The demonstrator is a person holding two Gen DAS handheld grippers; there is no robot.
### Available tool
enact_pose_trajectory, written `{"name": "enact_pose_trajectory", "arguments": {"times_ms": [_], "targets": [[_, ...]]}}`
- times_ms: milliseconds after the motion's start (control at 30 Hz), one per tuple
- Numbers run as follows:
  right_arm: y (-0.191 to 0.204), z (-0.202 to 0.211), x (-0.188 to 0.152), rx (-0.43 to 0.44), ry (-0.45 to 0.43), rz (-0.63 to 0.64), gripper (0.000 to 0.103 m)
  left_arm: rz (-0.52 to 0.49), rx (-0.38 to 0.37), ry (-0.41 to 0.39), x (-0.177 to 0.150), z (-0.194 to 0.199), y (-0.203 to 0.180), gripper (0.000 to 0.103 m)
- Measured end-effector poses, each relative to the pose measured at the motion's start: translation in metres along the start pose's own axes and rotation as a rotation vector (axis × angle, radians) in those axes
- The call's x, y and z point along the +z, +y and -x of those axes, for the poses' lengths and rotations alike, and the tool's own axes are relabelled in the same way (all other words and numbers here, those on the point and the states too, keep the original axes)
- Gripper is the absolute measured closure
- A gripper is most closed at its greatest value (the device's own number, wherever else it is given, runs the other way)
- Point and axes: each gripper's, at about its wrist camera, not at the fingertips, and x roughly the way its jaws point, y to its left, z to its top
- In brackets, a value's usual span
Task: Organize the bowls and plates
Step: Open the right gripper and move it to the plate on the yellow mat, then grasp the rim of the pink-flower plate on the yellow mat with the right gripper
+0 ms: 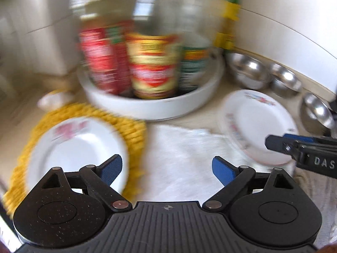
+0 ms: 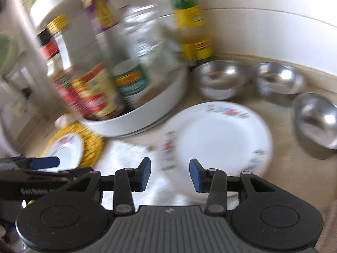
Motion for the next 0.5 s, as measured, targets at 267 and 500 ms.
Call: {"name": "enact_pose_trajectory", "arguments": {"times_ms": [267, 500], "targets": [[0.067, -0.035, 0.000, 0.168, 0.075, 0.131, 0.043, 0.173, 0.219, 0.021, -0.021, 0.032, 0.080, 0.007], [0.107, -0.072, 0.013, 0.201, 0.115, 0.173, 0.043, 0.227, 0.237, 0.038, -0.022, 0.023, 0.130, 0.007]]}}
